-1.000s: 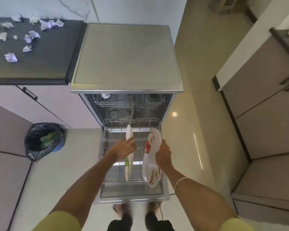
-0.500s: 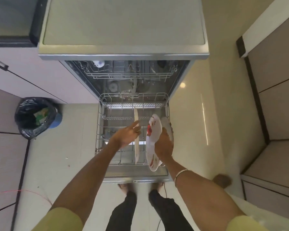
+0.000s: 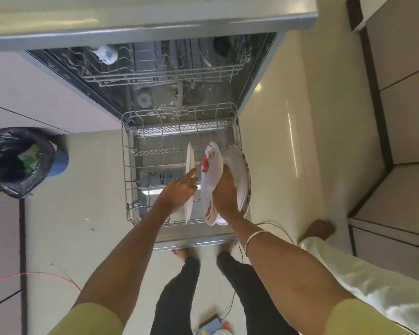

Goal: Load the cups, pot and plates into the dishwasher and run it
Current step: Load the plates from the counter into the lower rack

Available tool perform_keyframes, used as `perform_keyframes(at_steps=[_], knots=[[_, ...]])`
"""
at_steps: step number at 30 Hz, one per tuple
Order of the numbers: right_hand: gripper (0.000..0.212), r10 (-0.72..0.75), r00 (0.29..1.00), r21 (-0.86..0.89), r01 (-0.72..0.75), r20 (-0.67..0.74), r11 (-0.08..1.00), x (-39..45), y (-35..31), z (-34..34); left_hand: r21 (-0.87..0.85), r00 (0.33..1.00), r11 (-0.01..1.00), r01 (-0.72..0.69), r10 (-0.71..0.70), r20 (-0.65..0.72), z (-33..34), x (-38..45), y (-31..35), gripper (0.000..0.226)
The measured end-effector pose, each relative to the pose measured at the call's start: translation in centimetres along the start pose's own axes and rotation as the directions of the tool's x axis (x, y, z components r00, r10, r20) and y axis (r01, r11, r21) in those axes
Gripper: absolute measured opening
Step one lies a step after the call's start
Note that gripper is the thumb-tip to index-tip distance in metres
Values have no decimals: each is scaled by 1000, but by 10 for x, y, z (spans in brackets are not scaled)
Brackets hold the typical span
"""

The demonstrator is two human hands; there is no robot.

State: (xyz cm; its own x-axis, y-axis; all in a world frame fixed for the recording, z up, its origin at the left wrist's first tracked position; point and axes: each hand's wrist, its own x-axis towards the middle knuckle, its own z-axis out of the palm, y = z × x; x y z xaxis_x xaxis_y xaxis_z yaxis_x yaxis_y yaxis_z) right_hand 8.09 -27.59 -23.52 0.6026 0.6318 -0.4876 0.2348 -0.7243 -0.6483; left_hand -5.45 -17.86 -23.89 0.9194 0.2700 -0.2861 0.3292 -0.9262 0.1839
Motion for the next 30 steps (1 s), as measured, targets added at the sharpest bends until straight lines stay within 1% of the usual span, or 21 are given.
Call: perform_keyframes(at_steps=[3, 6, 8, 10, 12, 14, 16, 18, 20, 22, 24, 28, 30], knots=[[61, -2, 1000, -39, 3, 26, 999, 11, 1, 11, -48, 999, 998, 42, -41, 17, 19, -7, 4, 35], [65, 51, 996, -7, -51, 72, 999, 16, 10, 32, -101, 994, 989, 106, -108, -10, 27, -9, 5, 42], [66, 91, 990, 23, -94, 108, 995, 19, 25, 50, -121, 993, 986, 112, -117, -32, 29, -6, 6, 42], [66, 117, 988, 42, -122, 99, 992, 21, 35, 64, -136, 990, 987, 85, -98, -97, 32, -1, 8, 40], [66, 105, 991, 45, -109, 83, 993, 21, 35, 70, -165, 984, 982, 88, -111, -141, 32, 3, 12, 36], [64, 98, 993, 65, -103, 67, 993, 19, 33, 69, -197, 979, 974, 109, -140, -146, 39, 8, 16, 32], [64, 81, 995, 71, -85, 60, 994, 16, 28, 60, -181, 984, 979, 97, -121, -129, 49, 14, 17, 32], [70, 63, 994, 45, -68, 89, 997, 13, 19, 50, -133, 990, 988, 77, -92, -109, 53, 20, 19, 35], [74, 61, 992, -40, -57, 112, 998, 11, 13, 42, -146, 992, 984, 100, -111, -68, 53, 19, 24, 38], [78, 114, 985, -82, -104, 127, 991, 6, 12, 36, -171, 989, 977, 130, -140, -50, 52, 14, 28, 35], [79, 141, 981, -106, -128, 134, 986, 0, 9, 29, -176, 988, 974, 141, -150, -43, 47, 13, 31, 35], [77, 118, 980, -156, -93, 159, 983, -8, 7, 23, -199, 986, 969, 146, -160, -55, 34, 8, 41, 41], [72, 118, 977, -176, -86, 180, 981, -10, 7, 22, -229, 982, 959, 164, -180, -51, 35, 3, 45, 44]])
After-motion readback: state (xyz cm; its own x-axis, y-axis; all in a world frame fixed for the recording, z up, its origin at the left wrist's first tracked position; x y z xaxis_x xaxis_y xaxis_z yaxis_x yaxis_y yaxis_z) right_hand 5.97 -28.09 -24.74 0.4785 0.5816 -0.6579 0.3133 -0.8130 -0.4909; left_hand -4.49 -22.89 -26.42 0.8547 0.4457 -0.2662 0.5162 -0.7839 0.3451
